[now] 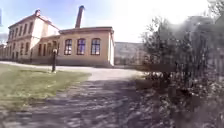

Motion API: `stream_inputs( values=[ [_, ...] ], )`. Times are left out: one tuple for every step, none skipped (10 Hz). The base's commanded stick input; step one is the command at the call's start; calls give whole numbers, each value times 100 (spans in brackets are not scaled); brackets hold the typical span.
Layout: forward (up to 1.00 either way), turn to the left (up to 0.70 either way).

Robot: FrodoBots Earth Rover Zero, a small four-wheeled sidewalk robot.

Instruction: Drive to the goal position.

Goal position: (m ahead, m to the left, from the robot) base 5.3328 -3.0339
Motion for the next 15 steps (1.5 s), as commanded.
stream_inputs(
  values=[
    [85, 0],
    [85, 0],
    [85, 0],
    [85, 0],
    [85, 0],
    [85, 0],
    [85, 0],
    [85, 0],
    [85, 0],
    [85, 0],
    [85, 0],
    [85, 0],
    [85, 0],
    [85, 0],
    [85, 0]
  ],
)
